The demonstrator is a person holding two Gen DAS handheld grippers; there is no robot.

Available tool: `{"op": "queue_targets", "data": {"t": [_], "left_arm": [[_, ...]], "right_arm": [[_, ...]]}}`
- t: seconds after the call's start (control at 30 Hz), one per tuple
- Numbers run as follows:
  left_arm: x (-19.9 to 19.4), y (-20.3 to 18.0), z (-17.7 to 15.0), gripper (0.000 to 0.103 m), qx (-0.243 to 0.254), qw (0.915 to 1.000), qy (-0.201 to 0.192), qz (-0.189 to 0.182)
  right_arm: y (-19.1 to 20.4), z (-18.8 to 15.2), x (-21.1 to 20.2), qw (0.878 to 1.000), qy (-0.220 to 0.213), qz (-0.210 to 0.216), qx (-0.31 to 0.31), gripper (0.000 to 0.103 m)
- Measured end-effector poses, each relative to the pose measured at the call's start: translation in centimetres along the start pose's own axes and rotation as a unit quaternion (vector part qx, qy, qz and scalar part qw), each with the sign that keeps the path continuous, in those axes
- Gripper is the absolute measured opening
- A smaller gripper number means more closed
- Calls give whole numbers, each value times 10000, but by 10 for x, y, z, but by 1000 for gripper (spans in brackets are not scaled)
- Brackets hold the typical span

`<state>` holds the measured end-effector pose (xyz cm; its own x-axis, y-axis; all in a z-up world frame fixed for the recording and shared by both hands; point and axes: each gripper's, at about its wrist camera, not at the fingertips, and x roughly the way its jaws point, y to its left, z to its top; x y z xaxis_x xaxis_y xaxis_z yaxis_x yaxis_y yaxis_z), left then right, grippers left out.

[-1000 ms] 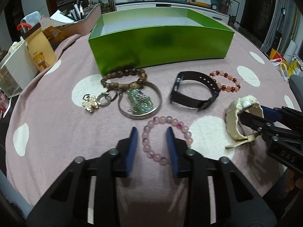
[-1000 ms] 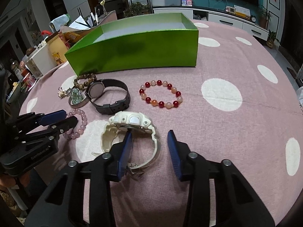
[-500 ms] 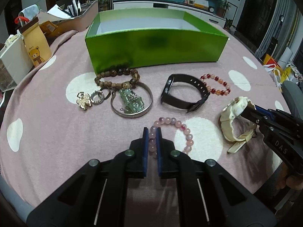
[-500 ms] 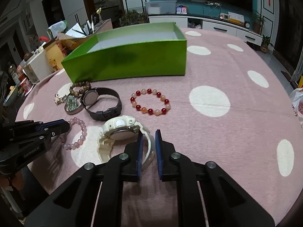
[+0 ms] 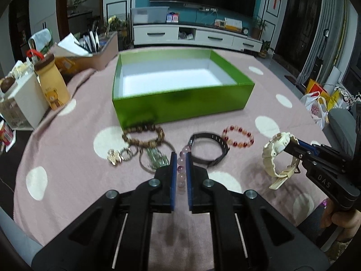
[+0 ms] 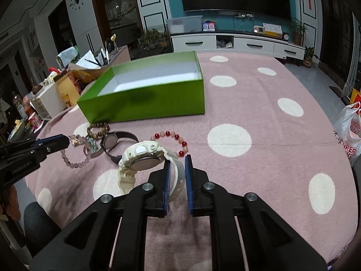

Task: Organize jewelry
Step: 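Carry both items into the green box and open both tools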

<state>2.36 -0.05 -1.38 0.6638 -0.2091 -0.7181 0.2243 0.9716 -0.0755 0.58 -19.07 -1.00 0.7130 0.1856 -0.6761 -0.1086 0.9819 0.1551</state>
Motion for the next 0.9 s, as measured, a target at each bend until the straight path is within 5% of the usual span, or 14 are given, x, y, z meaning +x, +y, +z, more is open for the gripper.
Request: {"op": "queue_targets", "data": {"t": [0.4, 0.9], "left_arm": [[-12, 9, 53, 7, 20, 9989, -457, 72], [53, 43, 148, 7, -93, 9966, -473, 662]], "right_arm": [[3, 39, 0, 9994, -243, 247, -43, 12], [23, 143, 61, 9969, -594, 498, 160, 12]]}}
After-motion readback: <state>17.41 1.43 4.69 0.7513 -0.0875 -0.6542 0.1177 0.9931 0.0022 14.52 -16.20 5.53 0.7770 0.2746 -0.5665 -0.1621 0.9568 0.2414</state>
